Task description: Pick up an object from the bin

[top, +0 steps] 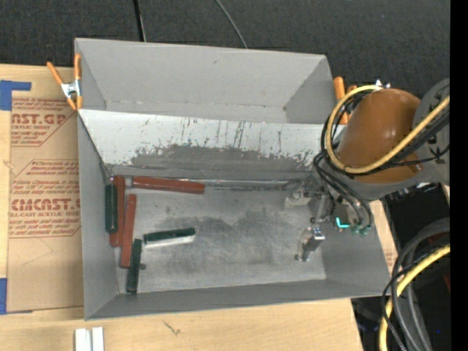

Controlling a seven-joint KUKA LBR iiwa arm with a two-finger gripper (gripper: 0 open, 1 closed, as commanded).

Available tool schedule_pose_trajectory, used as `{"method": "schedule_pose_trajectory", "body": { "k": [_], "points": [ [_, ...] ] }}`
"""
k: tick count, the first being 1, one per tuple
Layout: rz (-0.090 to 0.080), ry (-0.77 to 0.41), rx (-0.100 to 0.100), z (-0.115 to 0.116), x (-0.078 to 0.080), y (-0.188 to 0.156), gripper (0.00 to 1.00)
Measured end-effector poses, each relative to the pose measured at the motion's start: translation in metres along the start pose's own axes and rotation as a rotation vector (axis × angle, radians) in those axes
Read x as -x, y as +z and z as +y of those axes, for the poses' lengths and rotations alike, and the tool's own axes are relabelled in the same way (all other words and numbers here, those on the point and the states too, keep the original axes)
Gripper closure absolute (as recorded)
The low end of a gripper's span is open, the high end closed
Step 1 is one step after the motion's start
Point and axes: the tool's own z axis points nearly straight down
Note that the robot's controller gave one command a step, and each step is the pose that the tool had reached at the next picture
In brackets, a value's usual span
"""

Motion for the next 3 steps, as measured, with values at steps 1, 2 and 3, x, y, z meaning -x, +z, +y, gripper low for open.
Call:
{"method": "schedule_pose_trajectory", "body": {
  "k": [1,2,3],
  "points": [
    [-0.008,-0.001,-0.001,0.0002,0.0018,-0.0035,1.0],
    [-0.008,-0.001,-0.001,0.0003,0.0018,-0.0035,0.0],
    [-0.008,-0.001,-0.001,0.0003,0.0018,-0.0035,0.0]
  ]
}}
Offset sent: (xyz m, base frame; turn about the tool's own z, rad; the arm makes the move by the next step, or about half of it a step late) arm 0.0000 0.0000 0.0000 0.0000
